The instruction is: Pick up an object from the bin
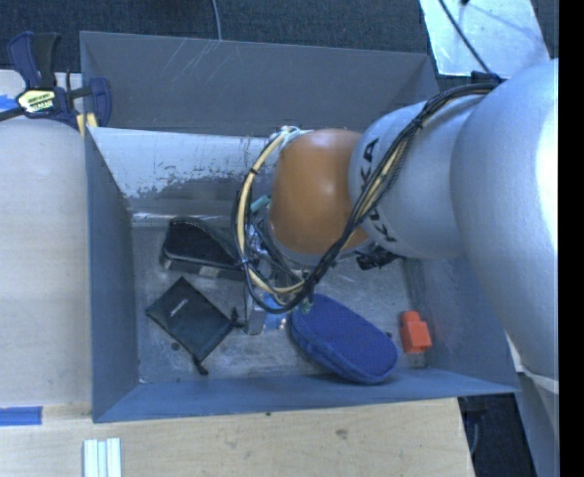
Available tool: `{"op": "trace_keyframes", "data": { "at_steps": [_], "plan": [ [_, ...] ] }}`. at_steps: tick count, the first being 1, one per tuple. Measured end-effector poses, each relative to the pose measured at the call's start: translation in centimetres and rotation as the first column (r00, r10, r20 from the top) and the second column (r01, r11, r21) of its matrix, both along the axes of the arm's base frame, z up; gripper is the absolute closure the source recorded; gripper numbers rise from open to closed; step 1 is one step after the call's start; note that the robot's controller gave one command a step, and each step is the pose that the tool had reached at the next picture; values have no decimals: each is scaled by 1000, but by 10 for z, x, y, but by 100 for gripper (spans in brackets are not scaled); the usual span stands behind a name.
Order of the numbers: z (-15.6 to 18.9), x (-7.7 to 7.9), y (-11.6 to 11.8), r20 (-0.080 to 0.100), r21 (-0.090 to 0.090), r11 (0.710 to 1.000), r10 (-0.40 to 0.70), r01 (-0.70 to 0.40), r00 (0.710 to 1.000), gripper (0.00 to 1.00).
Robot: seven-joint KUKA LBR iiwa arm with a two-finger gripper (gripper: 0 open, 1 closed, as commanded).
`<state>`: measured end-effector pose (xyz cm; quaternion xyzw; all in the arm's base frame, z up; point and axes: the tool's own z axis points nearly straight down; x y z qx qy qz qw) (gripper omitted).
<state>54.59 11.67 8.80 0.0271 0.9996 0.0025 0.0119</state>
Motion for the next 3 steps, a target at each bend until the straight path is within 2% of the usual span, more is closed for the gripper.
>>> {"op": "trace_keyframes", "data": {
  "at_steps": [1,2,3],
  "plan": [
    [0,0,0,-1,0,1000,-2,2,1000,100],
    [-3,-12,-2,-16,-2,1000,4,-4,1000,100],
    [-2,-38,18,-26,-4,999,32,-32,999,100]
  ]
}}
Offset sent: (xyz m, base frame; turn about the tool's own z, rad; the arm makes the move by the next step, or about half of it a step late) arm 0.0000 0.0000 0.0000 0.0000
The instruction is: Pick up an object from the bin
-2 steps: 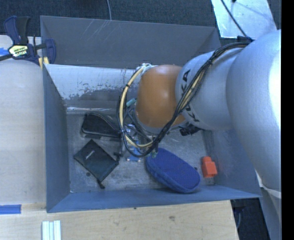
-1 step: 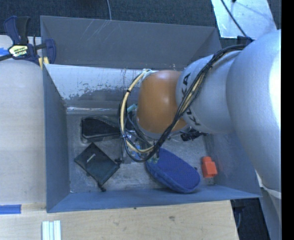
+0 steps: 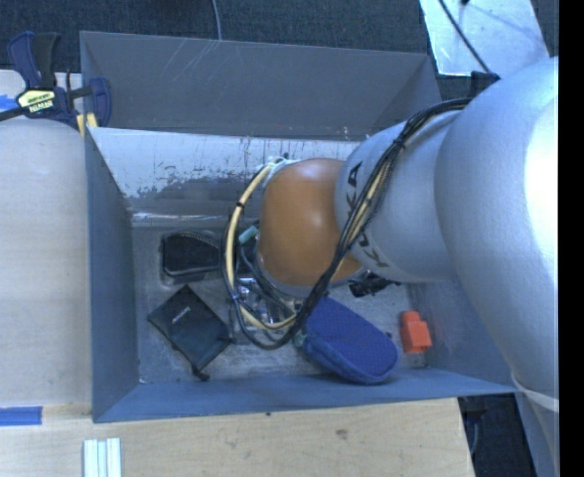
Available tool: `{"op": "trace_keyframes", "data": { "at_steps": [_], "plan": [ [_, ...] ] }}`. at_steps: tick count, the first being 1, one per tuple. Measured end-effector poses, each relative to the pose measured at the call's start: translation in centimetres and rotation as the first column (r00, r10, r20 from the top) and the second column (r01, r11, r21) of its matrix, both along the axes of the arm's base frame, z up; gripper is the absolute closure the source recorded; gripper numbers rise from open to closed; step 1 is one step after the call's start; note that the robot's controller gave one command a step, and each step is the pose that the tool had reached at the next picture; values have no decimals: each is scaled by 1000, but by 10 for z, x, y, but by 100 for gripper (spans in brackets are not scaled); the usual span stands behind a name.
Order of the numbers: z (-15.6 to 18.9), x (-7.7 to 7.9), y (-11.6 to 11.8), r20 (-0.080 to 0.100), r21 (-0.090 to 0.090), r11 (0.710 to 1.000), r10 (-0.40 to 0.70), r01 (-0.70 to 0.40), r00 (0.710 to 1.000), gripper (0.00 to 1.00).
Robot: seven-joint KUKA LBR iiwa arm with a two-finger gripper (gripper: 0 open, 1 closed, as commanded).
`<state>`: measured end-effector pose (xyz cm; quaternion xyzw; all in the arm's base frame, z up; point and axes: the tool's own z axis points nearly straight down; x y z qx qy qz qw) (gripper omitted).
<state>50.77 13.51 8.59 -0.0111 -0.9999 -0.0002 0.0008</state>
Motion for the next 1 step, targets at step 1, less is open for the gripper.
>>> {"op": "trace_keyframes", "data": {
  "at_steps": [1],
  "plan": [
    [-16,-6,31,-1,-1,1000,23,-23,1000,100]
  ]
}}
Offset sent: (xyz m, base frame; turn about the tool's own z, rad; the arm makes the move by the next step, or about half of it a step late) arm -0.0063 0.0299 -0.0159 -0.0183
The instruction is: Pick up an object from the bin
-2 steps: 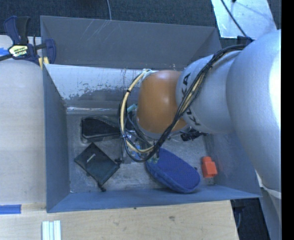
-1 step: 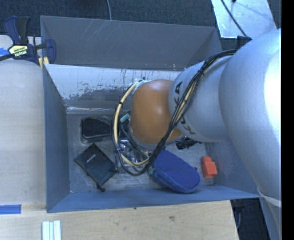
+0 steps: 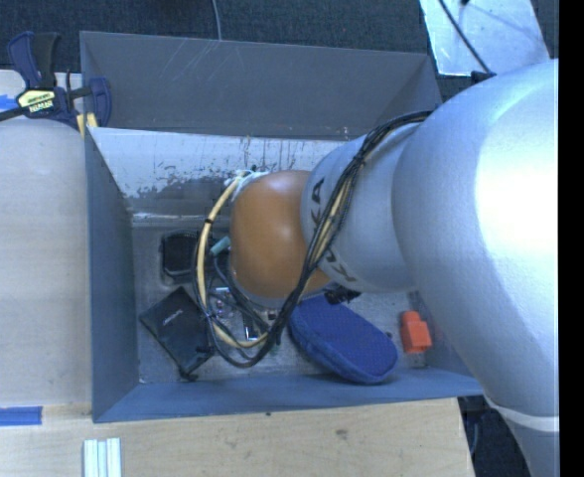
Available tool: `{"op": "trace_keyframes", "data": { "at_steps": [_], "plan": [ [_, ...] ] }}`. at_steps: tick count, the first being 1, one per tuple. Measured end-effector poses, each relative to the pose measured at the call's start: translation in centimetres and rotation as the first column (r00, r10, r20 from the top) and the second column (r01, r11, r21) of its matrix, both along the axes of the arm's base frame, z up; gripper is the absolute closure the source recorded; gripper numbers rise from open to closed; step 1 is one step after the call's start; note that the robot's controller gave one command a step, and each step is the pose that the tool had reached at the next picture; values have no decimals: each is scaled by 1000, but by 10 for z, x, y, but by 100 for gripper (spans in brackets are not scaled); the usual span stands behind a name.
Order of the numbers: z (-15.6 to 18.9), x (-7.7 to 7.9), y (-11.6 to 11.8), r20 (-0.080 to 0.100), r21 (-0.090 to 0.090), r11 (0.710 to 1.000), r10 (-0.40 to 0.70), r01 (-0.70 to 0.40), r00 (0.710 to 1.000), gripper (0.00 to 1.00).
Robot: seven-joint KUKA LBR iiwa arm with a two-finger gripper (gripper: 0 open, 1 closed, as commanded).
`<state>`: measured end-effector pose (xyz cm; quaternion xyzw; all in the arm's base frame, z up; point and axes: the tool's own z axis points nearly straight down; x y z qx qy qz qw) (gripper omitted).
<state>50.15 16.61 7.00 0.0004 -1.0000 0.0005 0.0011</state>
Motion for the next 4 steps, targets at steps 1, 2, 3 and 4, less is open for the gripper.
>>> {"op": "trace_keyframes", "data": {
  "at_steps": [1,2,3,4],
  "plan": [
    [103,21,-7,14,3,1000,30,-30,999,100],
    [98,18,-7,4,1,1000,30,-30,1000,0],
    [-2,6,11,-1,2,881,473,-473,881,0],
    [0,8,11,4,1,882,471,-471,882,100]
  ]
}}
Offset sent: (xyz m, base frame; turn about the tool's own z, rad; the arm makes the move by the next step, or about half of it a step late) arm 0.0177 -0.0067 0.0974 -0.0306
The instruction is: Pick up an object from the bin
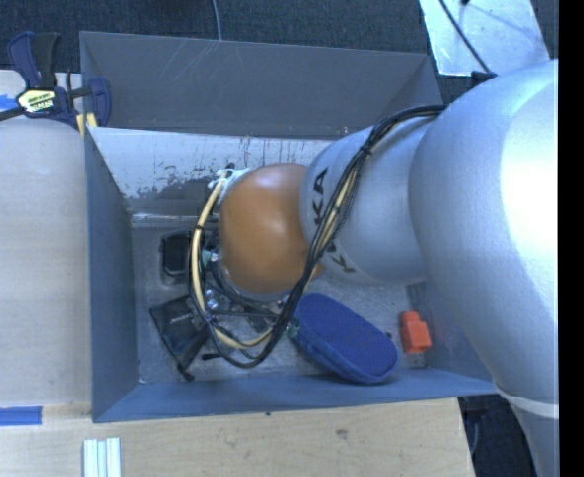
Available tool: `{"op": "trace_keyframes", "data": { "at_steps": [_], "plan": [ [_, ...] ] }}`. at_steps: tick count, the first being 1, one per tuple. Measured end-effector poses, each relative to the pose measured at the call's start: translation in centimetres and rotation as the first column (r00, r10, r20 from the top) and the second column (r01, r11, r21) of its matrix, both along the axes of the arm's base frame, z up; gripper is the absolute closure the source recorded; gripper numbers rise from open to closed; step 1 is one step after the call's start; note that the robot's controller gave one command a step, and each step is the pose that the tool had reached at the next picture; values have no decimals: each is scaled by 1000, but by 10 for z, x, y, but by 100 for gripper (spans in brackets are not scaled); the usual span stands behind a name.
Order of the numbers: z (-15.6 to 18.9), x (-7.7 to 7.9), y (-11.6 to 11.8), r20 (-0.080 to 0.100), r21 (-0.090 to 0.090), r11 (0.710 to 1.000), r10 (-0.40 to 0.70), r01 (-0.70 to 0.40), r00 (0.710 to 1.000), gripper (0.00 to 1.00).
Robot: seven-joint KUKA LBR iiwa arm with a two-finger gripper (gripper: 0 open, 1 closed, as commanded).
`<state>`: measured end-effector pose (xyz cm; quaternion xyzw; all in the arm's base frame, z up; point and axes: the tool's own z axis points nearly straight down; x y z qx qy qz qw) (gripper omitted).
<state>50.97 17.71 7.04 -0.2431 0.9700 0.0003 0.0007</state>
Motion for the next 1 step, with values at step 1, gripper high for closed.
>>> {"op": "trace_keyframes", "data": {
  "at_steps": [1],
  "plan": [
    [152,-20,20,10,4,999,42,-42,999,100]
  ]
}}
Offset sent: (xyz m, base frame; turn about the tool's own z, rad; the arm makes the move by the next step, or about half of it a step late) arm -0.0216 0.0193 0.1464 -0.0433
